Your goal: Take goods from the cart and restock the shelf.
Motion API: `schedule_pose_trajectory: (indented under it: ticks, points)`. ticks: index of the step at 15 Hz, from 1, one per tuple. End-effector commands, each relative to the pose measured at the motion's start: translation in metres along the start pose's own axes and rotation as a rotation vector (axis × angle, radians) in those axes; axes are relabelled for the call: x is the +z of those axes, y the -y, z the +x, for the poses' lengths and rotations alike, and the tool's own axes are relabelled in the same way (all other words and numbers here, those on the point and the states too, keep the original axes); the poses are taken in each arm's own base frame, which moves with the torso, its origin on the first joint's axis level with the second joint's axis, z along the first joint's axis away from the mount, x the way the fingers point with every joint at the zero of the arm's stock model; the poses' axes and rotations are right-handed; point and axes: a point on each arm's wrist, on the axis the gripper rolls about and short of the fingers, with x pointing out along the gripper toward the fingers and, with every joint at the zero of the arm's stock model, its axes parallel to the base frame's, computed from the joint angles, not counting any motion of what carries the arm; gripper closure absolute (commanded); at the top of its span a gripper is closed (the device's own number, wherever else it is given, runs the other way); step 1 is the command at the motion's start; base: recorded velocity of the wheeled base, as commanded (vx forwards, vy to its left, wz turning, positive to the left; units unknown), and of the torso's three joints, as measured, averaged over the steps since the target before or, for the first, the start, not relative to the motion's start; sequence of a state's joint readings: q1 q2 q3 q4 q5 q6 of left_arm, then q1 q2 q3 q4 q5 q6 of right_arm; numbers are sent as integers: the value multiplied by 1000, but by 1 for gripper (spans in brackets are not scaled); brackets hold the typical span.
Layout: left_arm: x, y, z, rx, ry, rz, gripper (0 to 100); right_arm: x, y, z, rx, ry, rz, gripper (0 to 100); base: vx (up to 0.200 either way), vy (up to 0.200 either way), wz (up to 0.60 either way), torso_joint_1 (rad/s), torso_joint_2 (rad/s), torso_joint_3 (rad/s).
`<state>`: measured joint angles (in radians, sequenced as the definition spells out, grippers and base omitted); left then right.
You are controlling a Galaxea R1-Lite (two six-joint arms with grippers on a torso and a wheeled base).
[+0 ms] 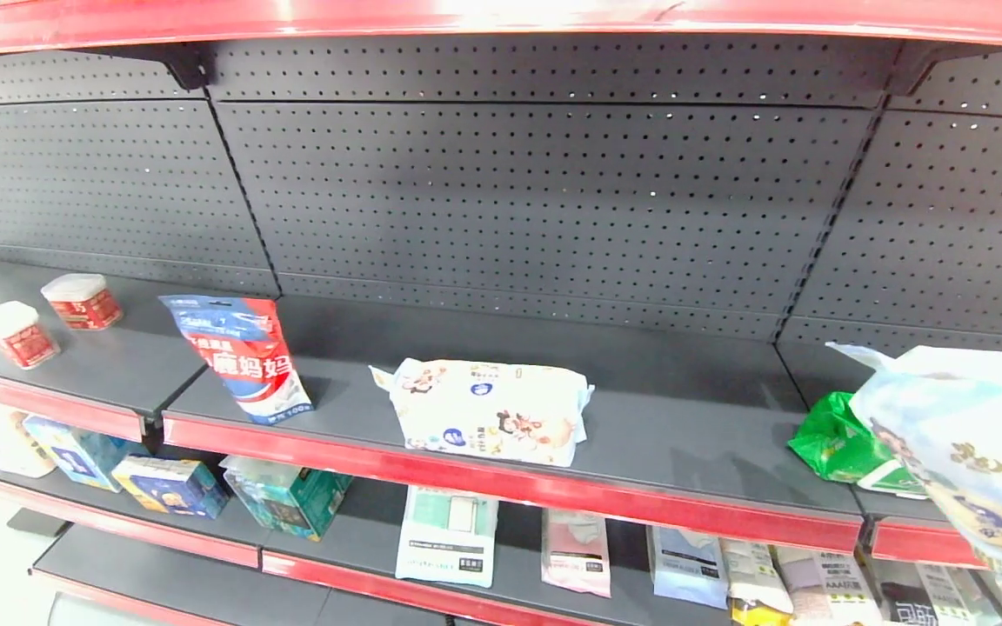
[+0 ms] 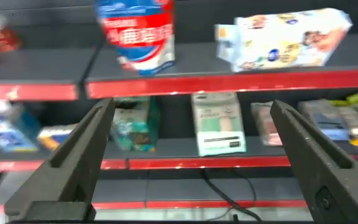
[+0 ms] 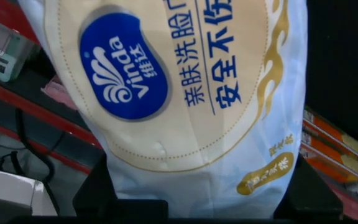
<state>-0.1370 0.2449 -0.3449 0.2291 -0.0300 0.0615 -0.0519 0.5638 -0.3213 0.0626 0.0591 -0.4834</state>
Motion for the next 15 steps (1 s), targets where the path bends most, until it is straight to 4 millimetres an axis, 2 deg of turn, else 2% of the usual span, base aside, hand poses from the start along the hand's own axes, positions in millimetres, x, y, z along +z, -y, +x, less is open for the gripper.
schedule_pose_trajectory:
  ticks: [1,2,5,8,12,15]
  points:
    - [-2,0,-1,-1,3,0,0,13,7,4,11,4,-2,100,0,0,0,0,0,0]
    - [-4,0,-2,-1,11,0,0,21,10,8,36,15,-3,100,0,0,0,0,0,0]
    - [-29,2,-9,2,55,14,0,57,23,38,158,13,-20,100,0,0,0,0,0,0]
    - [-34,1,-5,69,44,1,0,89,21,78,285,-14,-28,100,0,0,0,0,0,0]
    - [-56,-1,5,202,-25,-84,0,98,15,124,306,-21,-42,100,0,0,0,0,0,0]
    - [-67,-1,13,220,16,-81,0,97,12,144,329,-73,-34,100,0,0,0,0,0,0]
